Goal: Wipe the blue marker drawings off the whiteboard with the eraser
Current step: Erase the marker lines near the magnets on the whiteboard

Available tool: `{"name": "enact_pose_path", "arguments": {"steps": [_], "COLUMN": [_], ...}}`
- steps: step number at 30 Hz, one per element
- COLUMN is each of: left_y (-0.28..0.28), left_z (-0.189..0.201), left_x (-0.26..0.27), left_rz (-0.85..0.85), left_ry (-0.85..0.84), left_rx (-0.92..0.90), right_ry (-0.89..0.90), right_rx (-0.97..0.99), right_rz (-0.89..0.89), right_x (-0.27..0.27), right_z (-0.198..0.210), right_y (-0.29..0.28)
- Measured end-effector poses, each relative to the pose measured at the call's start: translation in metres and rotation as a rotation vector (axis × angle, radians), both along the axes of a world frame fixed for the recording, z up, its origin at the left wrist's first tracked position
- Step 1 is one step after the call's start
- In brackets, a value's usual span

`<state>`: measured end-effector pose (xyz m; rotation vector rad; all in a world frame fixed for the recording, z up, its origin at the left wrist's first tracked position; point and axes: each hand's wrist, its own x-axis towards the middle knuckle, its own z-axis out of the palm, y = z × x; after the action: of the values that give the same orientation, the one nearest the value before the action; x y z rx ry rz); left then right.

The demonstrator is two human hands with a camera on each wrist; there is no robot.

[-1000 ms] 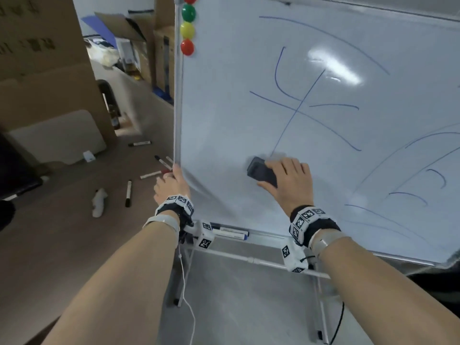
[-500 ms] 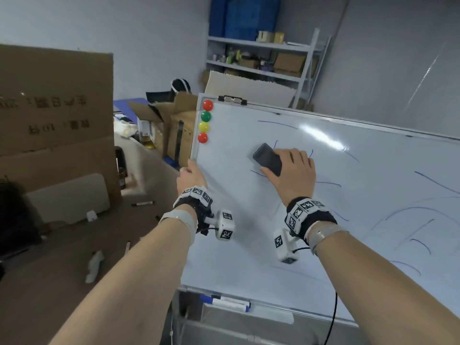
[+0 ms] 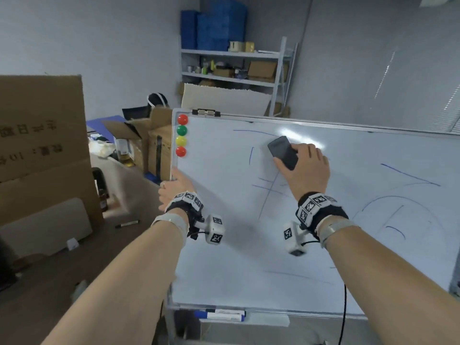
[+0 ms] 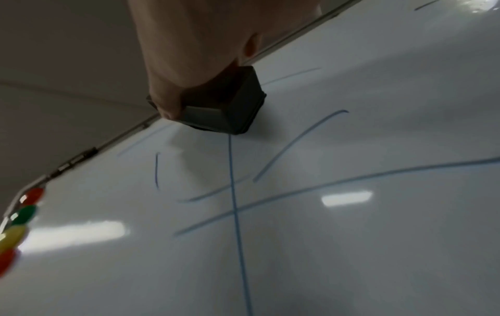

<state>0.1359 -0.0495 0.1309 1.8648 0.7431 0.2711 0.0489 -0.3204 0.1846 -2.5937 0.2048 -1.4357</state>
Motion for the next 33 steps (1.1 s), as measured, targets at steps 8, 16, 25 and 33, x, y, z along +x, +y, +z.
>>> {"name": "enact_pose_path", "arguments": {"steps": [8, 16, 25, 33], "left_y": [0.000, 0.012, 0.007, 0.006], "left_z": [0.088, 0.083, 0.077, 0.076], "left_x": [0.021, 0.026, 0.025, 0.016], "left_rz": [-0.031, -0.218, -0.182, -0.260], "left_ry": [-0.220, -0.144, -0.134, -0.146], "left_rx": [0.066, -0.064, -0.066, 0.173], "right_ry": [-0.064, 0.094, 0.047, 0.022], "right_rx": [-0.123, -0.299, -0.260, -0.276], "right_rz": [0.132, 0.265, 0.308, 0.221], "right_x": [0.034, 0.052, 0.060, 0.053], "right_z": [0.054, 0.047, 0.056, 0.052], "right_y": [0.042, 0.064, 0.056, 0.037]}}
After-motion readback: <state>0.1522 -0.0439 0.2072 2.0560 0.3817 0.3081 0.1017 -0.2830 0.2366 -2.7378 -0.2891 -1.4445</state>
